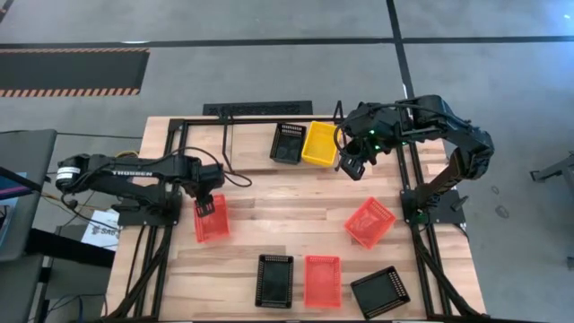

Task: Stack baskets on shelf by color
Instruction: Put the left orange basket on the shelf

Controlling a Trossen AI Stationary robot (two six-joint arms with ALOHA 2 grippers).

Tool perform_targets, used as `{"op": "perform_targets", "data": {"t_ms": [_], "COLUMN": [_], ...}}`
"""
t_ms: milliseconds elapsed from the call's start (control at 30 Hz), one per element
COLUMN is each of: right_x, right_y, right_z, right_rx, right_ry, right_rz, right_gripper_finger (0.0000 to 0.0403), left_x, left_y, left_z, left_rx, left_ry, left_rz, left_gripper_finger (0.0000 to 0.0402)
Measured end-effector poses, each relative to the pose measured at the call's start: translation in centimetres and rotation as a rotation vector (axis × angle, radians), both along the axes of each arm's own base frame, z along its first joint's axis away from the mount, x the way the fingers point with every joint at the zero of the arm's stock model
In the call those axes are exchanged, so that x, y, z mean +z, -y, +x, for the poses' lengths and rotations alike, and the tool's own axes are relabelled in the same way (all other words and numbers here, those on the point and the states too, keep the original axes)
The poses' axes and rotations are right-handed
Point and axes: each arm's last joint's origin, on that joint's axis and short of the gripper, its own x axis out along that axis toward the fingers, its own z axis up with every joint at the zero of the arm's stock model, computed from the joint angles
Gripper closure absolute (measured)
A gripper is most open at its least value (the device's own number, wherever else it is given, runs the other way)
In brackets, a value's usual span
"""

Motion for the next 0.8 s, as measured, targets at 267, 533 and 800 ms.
{"op": "perform_targets", "data": {"t_ms": [267,533,800], "right_x": [0.0,0.0,0.0], "right_y": [0.0,0.0,0.0], "right_z": [0.0,0.0,0.0], "right_rx": [0.0,0.0,0.0], "right_ry": [0.001,0.001,0.001], "right_rz": [0.0,0.0,0.001], "right_gripper_finger": [0.033,0.033,0.033], "left_x": [0.0,0.0,0.0], "left_y": [-0.5,-0.6,-1.1], "left_z": [0.0,0.0,-0.1], "left_rx": [0.01,-0.017,0.036], "left_ry": [0.016,0.046,0.02], "left_rz": [-0.039,-0.114,-0.042], "left_gripper_finger": [0.0244,0.0244,0.0244]}}
